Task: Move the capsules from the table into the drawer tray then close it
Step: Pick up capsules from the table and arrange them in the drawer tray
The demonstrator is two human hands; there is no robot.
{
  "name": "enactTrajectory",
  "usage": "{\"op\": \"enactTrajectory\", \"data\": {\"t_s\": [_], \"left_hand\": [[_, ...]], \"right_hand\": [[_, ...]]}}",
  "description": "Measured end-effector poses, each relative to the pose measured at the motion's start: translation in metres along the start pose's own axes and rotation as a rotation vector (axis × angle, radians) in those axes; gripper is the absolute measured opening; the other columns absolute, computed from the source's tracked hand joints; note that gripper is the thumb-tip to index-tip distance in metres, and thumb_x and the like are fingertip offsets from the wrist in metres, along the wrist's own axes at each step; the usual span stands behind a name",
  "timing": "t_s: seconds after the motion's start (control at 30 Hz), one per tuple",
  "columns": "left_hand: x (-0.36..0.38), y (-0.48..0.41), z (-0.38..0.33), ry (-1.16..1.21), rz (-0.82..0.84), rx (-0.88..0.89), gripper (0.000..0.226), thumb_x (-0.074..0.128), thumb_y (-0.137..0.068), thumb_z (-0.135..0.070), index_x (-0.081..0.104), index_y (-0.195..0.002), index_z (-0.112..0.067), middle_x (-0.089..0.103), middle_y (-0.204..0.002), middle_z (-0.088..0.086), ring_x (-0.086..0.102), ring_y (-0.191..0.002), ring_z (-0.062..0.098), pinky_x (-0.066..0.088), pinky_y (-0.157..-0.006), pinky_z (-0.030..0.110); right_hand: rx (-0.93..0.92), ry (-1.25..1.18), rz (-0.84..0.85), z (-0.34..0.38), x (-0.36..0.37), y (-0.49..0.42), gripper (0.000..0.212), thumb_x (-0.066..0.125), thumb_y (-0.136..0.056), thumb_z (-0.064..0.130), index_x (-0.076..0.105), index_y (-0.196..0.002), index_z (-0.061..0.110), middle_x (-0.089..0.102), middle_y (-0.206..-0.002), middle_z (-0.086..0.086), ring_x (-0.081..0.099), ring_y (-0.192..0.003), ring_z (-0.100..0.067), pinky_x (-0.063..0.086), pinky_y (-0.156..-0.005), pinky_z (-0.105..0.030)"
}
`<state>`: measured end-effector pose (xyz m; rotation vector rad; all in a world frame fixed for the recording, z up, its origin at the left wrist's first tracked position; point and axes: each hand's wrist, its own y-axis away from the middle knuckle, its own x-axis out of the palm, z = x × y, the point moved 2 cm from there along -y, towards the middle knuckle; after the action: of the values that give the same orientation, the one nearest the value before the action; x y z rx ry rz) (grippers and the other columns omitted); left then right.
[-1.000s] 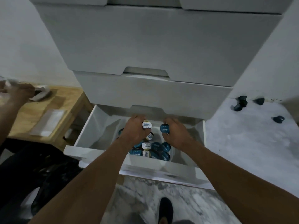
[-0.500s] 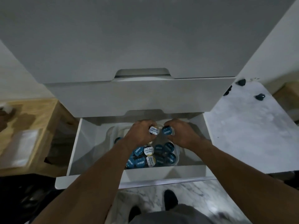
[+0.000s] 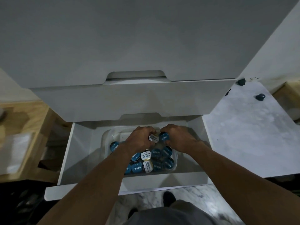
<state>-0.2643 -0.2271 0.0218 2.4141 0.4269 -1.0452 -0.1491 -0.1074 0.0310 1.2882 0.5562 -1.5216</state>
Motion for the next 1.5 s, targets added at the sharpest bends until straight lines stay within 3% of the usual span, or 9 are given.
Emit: {"op": "enactTrajectory", "data": {"t_s": [0.1,0.2,0.33,0.7,1.2,1.5], "left_hand": [[0.001,-0.003,0.002,0.009,0.02,-0.011,0.049,0.074,-0.074,-0.018,0.059,-0.121,-0.019,0.064,-0.119,0.004,0.06,-0.104,0.02,0.05,-0.092,0.032],[0.001,-0.004,0.004,0.022,0.022,-0.015,0.042,0.071,-0.08,-0.024,0.06,-0.121,-0.02,0.064,-0.118,0.003,0.059,-0.099,0.015,0.045,-0.085,0.022],[0.001,-0.005,0.007,0.019,0.01,-0.021,0.035,0.068,-0.083,-0.018,0.063,-0.118,-0.02,0.066,-0.114,0.005,0.057,-0.089,0.011,0.043,-0.08,0.019],[0.002,-0.002,0.004,0.016,0.064,-0.018,0.035,0.072,-0.078,-0.02,0.065,-0.113,-0.023,0.069,-0.107,0.002,0.063,-0.093,0.015,0.052,-0.09,0.03],[0.001,0.0,0.001,-0.06,0.078,0.002,0.034,0.07,-0.079,-0.02,0.064,-0.112,-0.026,0.067,-0.109,0.005,0.061,-0.099,0.018,0.053,-0.089,0.035],[-0.003,0.009,-0.009,-0.06,-0.035,-0.028,0.043,0.069,-0.081,-0.021,0.059,-0.123,-0.021,0.063,-0.122,0.007,0.06,-0.106,0.02,0.05,-0.094,0.037]], "right_hand": [[-0.02,0.024,0.019,-0.001,0.0,-0.001,0.043,0.069,-0.082,0.024,0.056,-0.122,0.022,0.057,-0.123,-0.003,0.056,-0.104,-0.024,0.048,-0.086,-0.034],[-0.029,0.006,0.05,-0.002,-0.003,-0.001,0.042,0.069,-0.082,0.026,0.057,-0.122,0.023,0.056,-0.123,-0.002,0.056,-0.105,-0.023,0.048,-0.086,-0.034],[-0.027,-0.015,0.069,-0.002,-0.005,-0.001,0.034,0.062,-0.087,0.028,0.059,-0.12,0.025,0.058,-0.123,-0.002,0.055,-0.105,-0.023,0.049,-0.086,-0.035],[-0.024,0.025,0.116,-0.003,-0.01,0.002,0.032,0.064,-0.086,0.03,0.062,-0.117,0.024,0.062,-0.115,-0.003,0.056,-0.101,-0.022,0.049,-0.085,-0.035],[-0.022,0.036,0.105,-0.001,-0.006,0.007,0.03,0.063,-0.087,0.032,0.062,-0.117,0.024,0.061,-0.116,-0.003,0.058,-0.099,-0.021,0.051,-0.085,-0.038],[-0.051,0.025,0.02,-0.002,-0.013,0.013,0.035,0.057,-0.09,0.029,0.056,-0.124,0.02,0.058,-0.124,-0.005,0.057,-0.106,-0.025,0.047,-0.087,-0.036]]}}
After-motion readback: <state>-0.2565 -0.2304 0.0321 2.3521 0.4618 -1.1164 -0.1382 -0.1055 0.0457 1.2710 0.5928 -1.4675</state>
